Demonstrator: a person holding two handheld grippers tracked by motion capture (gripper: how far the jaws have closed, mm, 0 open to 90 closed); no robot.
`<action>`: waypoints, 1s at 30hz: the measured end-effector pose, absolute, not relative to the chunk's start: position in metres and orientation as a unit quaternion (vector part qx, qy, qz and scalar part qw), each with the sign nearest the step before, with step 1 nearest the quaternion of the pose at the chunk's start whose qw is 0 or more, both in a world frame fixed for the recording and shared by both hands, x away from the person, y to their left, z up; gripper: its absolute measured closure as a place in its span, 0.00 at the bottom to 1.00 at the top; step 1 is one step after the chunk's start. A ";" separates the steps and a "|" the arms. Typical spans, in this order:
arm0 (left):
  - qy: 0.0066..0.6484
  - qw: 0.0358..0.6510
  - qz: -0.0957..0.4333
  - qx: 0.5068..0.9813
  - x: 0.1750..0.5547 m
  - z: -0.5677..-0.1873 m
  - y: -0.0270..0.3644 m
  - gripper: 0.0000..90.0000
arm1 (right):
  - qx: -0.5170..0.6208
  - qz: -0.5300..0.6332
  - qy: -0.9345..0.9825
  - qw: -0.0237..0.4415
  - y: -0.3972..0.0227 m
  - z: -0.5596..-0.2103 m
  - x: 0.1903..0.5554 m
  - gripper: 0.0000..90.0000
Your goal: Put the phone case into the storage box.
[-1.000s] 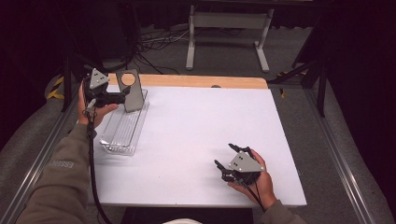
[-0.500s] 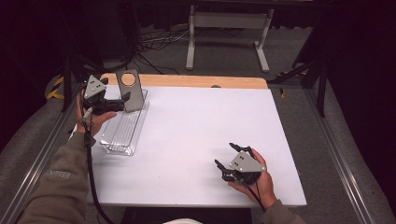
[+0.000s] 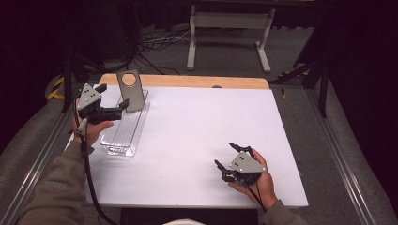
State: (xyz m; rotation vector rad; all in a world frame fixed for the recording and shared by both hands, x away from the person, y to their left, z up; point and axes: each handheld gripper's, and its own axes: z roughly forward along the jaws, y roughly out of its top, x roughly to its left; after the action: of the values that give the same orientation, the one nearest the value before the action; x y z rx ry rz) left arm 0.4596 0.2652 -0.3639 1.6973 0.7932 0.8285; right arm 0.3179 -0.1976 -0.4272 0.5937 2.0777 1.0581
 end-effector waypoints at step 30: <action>0.294 0.533 0.334 0.719 0.411 -0.365 0.260 0.03 | 0.229 0.424 0.795 0.368 -0.196 -0.422 0.320 0.30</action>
State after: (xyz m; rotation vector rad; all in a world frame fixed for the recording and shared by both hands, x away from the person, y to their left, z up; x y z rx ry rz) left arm 0.4114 0.2600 -0.3651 1.7148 0.7015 0.7975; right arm 0.3198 -0.1963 -0.4223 0.5883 2.0429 1.0883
